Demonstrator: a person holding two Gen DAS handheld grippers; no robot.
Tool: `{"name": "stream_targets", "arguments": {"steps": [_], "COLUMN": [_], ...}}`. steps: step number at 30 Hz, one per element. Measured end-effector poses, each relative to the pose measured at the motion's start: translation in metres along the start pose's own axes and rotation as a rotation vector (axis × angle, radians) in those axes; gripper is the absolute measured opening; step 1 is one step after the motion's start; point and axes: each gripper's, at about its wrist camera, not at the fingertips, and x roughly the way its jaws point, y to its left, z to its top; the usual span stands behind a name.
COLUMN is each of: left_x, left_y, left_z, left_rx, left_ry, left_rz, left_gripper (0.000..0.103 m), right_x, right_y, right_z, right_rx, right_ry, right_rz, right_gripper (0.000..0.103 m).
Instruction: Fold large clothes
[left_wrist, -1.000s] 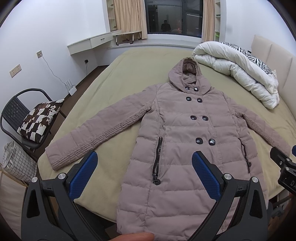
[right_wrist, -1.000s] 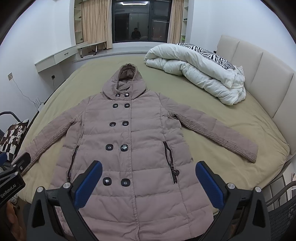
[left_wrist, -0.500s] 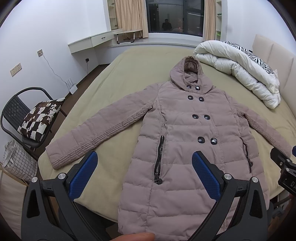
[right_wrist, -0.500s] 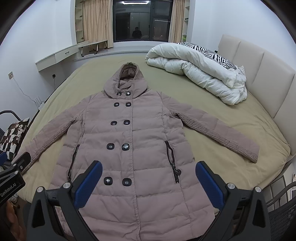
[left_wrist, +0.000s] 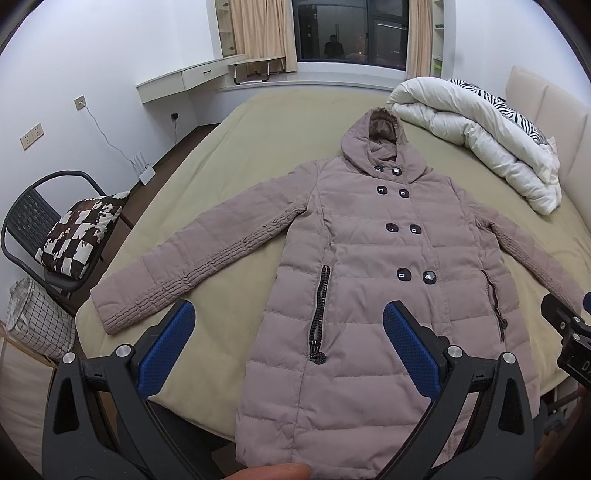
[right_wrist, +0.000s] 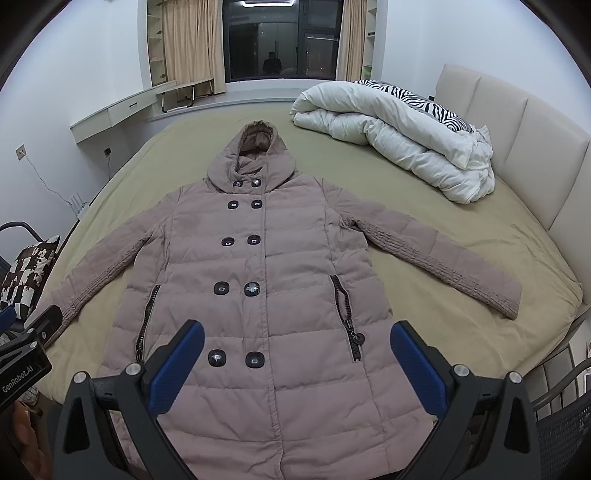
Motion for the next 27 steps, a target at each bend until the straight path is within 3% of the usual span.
{"name": "stream_targets", "arguments": {"steps": [15,27], "left_x": [0.004,0.023], "left_y": [0.000,-0.004], "left_z": [-0.002,0.000], "left_rx": [-0.002,0.000], "left_ry": [0.007,0.035], "left_rz": [0.002,0.010], "left_gripper": [0.103,0.103], "right_x": [0.005,0.021], "right_y": [0.001,-0.022], "right_z": [-0.007,-0.003], "right_rx": [0.011,0.074], "right_ry": [0.014,0.048], "right_rz": [0.011,0.050], "right_gripper": [0.103,0.103]}}
